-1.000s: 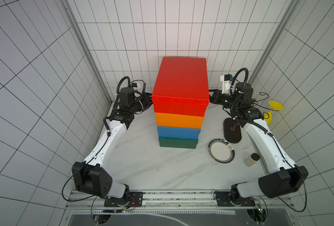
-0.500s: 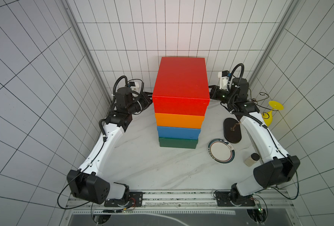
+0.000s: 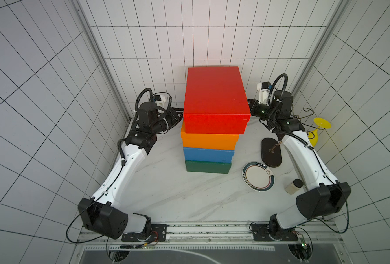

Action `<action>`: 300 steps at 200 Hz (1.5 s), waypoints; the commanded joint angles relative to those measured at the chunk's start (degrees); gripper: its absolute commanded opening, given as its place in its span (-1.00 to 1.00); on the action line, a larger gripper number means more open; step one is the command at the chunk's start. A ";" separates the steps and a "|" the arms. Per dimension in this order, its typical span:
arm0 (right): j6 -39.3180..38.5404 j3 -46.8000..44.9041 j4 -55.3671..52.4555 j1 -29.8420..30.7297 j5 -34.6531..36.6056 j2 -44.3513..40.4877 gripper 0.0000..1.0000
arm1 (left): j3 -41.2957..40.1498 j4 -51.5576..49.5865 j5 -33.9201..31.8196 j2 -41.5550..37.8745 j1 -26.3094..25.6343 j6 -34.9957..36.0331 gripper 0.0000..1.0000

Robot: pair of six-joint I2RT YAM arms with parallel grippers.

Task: Stack the shoeboxes
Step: Adjust the shoebox.

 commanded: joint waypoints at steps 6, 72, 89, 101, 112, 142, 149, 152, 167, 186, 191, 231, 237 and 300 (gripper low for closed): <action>-0.07 -0.58 0.24 0.11 -0.34 -4.46 -0.88 | 1.40 -0.97 -0.68 0.22 1.50 0.94 -0.47; 1.71 -15.87 1.19 0.37 0.98 -17.52 -0.87 | 1.77 -0.57 -0.40 0.96 2.84 1.00 -0.47; 2.02 -18.33 1.22 1.00 0.92 -20.01 -0.87 | 2.61 -0.58 -0.35 1.57 2.78 1.00 -0.47; 1.95 -19.40 0.89 1.75 0.91 -21.34 -0.87 | 3.14 -0.58 -0.19 2.01 2.83 0.91 -0.47; 1.82 -19.98 0.53 2.65 1.06 -22.16 -0.87 | 3.45 -0.57 0.00 2.36 2.81 0.85 -0.47; 1.43 -21.01 -0.45 5.54 1.77 -23.06 -0.87 | 3.55 -0.48 -0.34 2.61 2.69 0.58 -0.47; 1.35 -21.14 -0.62 6.25 1.97 -23.11 -0.87 | 3.63 -0.40 -0.36 2.58 2.70 0.57 -0.46; 1.28 -21.23 -0.63 6.45 2.04 -23.09 -0.87 | 3.68 -0.44 -0.44 2.63 2.71 0.53 -0.46; 1.16 -21.50 -0.89 7.13 2.49 -23.12 -0.87 | 3.90 -0.45 -0.54 2.73 2.74 0.39 -0.46; 0.98 -21.85 -0.96 7.41 2.85 -23.38 -0.87 | 4.08 -0.48 -0.71 2.90 2.40 0.36 -0.47; 0.90 -21.85 -1.14 7.41 3.10 -23.43 -0.87 | 4.16 -0.45 -0.79 3.01 2.22 0.38 -0.47; 0.73 -21.85 -1.41 7.58 3.33 -24.34 -0.87 | 4.52 -0.53 -1.13 3.70 1.30 0.49 -0.47; 0.64 -21.85 -1.48 7.63 3.50 -24.33 -0.87 | 4.65 -0.55 -1.18 3.75 1.19 0.52 -0.47; -0.42 -21.94 -2.25 7.27 4.97 -23.80 -0.87 | 5.35 -1.38 -1.67 3.97 0.73 0.95 -0.46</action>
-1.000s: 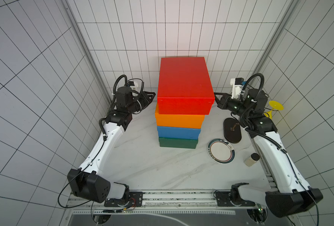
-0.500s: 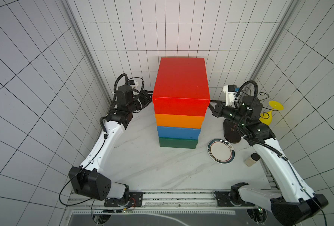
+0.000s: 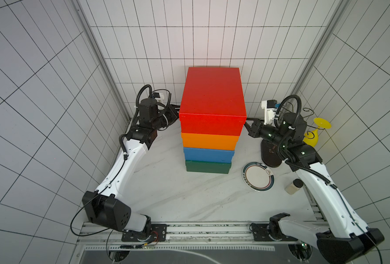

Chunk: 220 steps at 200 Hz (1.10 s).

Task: Stack the shoeboxes
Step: Adjust the shoebox, then adjust the shoeboxes in the shoebox.

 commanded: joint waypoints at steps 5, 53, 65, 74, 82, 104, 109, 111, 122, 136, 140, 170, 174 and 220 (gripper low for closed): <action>-1.08 -2.70 -0.75 -0.05 1.25 -0.57 -0.87 | 1.82 -0.65 -0.81 -0.03 -0.47 0.70 -0.47; -1.17 -5.10 -1.16 -0.97 1.61 -1.76 -0.86 | 0.80 -1.74 -0.27 -1.28 2.28 1.22 -0.47; -1.17 -6.37 -1.40 -1.47 1.62 -2.22 -0.86 | -0.05 -1.74 0.15 -2.05 3.60 1.23 -0.47; -1.25 -7.28 -1.51 -1.89 1.61 -2.53 -0.86 | -0.80 -1.50 0.77 -2.79 4.72 1.00 -0.47; -1.34 -8.06 -1.73 -2.19 1.58 -2.90 -0.86 | -1.48 -1.30 1.24 -3.49 5.99 0.96 -0.47; -2.04 -9.59 -2.50 -3.07 2.04 -3.88 -0.86 | -3.65 -1.84 2.00 -5.80 8.39 2.02 -0.47; -2.25 -9.93 -2.87 -3.21 2.42 -4.04 -0.86 | -4.33 -2.19 1.86 -6.29 8.69 2.37 -0.47; -2.36 -10.05 -2.98 -3.24 2.57 -4.21 -0.86 | -4.61 -2.29 1.85 -6.54 8.84 2.53 -0.47; -2.75 -11.21 -3.18 -3.45 3.35 -4.77 -0.86 | -6.76 -2.53 1.85 -7.64 9.10 3.34 -0.47; -2.84 -13.56 -3.18 -3.61 3.63 -5.48 -0.87 | -10.52 -2.49 1.89 -8.92 9.16 4.09 -0.47; -2.77 -14.46 -3.23 -3.69 3.62 -5.68 -0.87 | -11.80 -2.33 1.96 -9.21 9.11 4.20 -0.47; -2.58 -21.75 -3.19 -3.70 3.25 -6.45 -0.88 | -20.90 -0.60 3.29 -9.88 9.11 5.28 -0.47; -2.30 -22.88 -3.19 -3.70 3.20 -6.48 -0.89 | -22.05 -0.26 3.53 -9.79 9.17 5.26 -0.47; 0.73 -34.53 1.81 -3.64 1.02 -7.13 -0.89 | -32.27 4.12 6.84 -6.88 8.97 4.50 -0.50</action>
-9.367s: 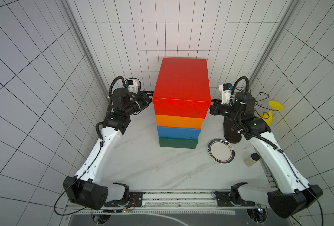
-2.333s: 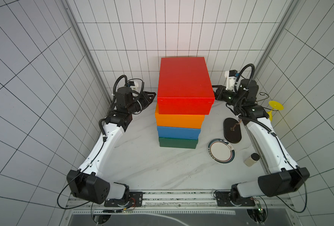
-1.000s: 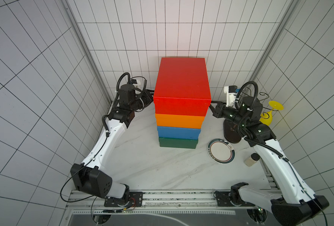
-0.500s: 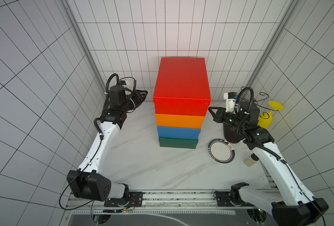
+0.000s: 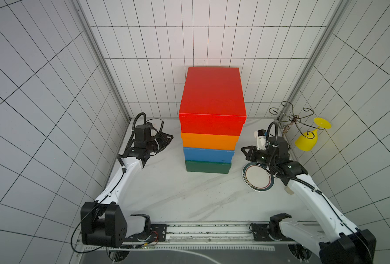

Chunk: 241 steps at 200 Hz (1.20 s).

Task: Stack the shoeboxes
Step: Adjust the shoeboxes in the shoebox.

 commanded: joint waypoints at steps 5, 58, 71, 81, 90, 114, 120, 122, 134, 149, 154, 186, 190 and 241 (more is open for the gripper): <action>1.76 -7.04 4.11 -0.51 -1.36 -0.54 -0.89 | -2.66 4.32 2.48 2.35 -0.19 0.30 -0.51; 3.77 -10.83 11.60 -0.10 -4.65 6.13 -0.91 | -3.11 10.45 2.33 8.30 -3.38 -1.35 -0.52; 4.14 -10.70 12.93 0.52 -4.69 7.31 -0.91 | -2.27 10.73 2.15 9.89 -4.28 -1.38 -0.53; 4.23 -10.28 13.48 1.03 -4.38 8.27 -0.91 | -1.85 11.28 2.08 10.90 -5.03 -1.56 -0.53; 4.32 -9.94 13.93 1.44 -4.26 9.21 -0.91 | -1.55 11.55 1.96 11.66 -5.73 -1.69 -0.53; 4.50 -9.38 14.96 2.24 -4.26 11.26 -0.91 | -1.36 12.12 1.99 13.00 -6.79 -2.00 -0.54; 4.59 -9.35 15.17 2.42 -4.26 11.60 -0.91 | -1.44 12.05 1.96 13.17 -6.85 -2.05 -0.54; 4.59 -9.31 15.26 2.45 -4.26 11.70 -0.91 | -1.44 12.11 1.96 13.19 -6.83 -2.10 -0.54; 4.70 -9.29 15.54 2.71 -4.34 12.12 -0.91 | -1.77 12.38 1.96 13.19 -6.93 -2.14 -0.54; 4.84 -9.26 15.87 3.02 -4.48 12.43 -0.91 | -2.14 12.74 1.96 13.02 -7.01 -2.41 -0.54; 4.85 -9.14 15.90 3.16 -4.55 12.52 -0.91 | -2.18 12.83 1.90 13.02 -7.11 -2.50 -0.54; 5.20 -8.39 16.15 3.78 -4.71 12.87 -0.91 | -1.79 12.92 1.77 12.97 -8.07 -2.92 -0.54; 5.20 -8.41 16.14 3.85 -4.71 12.87 -0.91 | -1.71 12.87 1.78 12.93 -8.27 -2.87 -0.54; 5.29 -7.89 15.99 4.26 -4.87 12.56 -0.91 | -1.56 12.48 1.59 11.97 -8.96 -3.21 -0.54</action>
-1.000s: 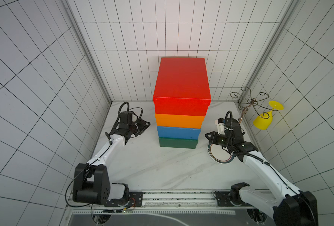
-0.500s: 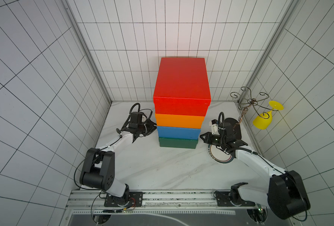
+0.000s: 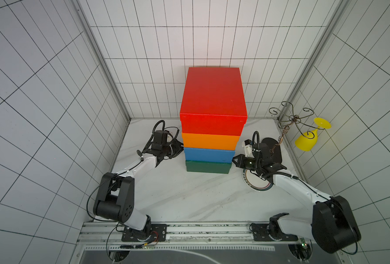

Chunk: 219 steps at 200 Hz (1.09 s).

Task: Stack the shoeboxes
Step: Adjust the shoeboxes in the shoebox.

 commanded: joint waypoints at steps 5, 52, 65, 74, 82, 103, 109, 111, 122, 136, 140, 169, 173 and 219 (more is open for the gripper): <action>0.52 0.46 0.99 0.66 -0.67 -0.18 -0.91 | 1.40 0.87 0.12 -1.12 -0.78 -0.48 -0.54; 0.44 0.30 0.43 0.77 -0.22 -0.89 -0.91 | 1.38 -0.02 -0.12 -2.16 -0.92 -0.38 -0.54; 0.44 0.26 0.34 0.77 -0.15 -1.10 -0.91 | 1.23 -0.19 -0.05 -2.57 -0.93 -0.30 -0.54; 0.44 0.28 0.24 0.77 -0.12 -1.19 -0.91 | 1.23 -0.48 -0.23 -2.84 -0.99 -0.18 -0.54; 0.44 0.26 0.16 0.77 -0.23 -1.32 -0.91 | 1.11 -0.49 -0.23 -3.10 -0.99 -0.26 -0.54; 0.61 0.48 0.00 0.92 -0.44 -1.69 -0.91 | 0.77 -0.49 -0.22 -3.63 -1.24 -0.44 -0.54; 0.61 0.53 -0.04 0.98 -0.47 -1.87 -0.91 | 0.68 -0.52 -0.22 -3.80 -1.33 -0.38 -0.54; 0.61 0.53 -0.11 1.06 -0.46 -1.89 -0.91 | 0.67 -0.50 -0.23 -3.84 -1.30 -0.38 -0.54; 0.70 0.53 -0.35 1.35 -0.29 -2.37 -0.91 | 0.53 -0.58 -0.23 -4.15 -1.51 -0.53 -0.54; 0.83 0.53 -0.57 1.71 -0.12 -3.09 -0.91 | 0.19 -0.68 -0.23 -4.59 -1.74 -0.53 -0.54; 0.92 0.54 -0.58 1.81 -0.06 -3.26 -0.91 | 0.19 -0.68 -0.23 -4.72 -1.87 -0.60 -0.54; 1.27 0.69 -0.95 2.85 0.23 -4.04 -0.91 | -0.33 -0.67 -0.32 -5.59 -2.11 -0.80 -0.54; 1.31 0.70 -1.05 2.99 0.28 -4.14 -0.91 | -0.45 -0.70 -0.32 -5.67 -2.14 -0.87 -0.54; 1.58 0.70 -1.42 3.73 0.91 -5.05 -0.91 | -1.17 -0.93 -0.27 -7.18 -2.41 -1.08 -0.54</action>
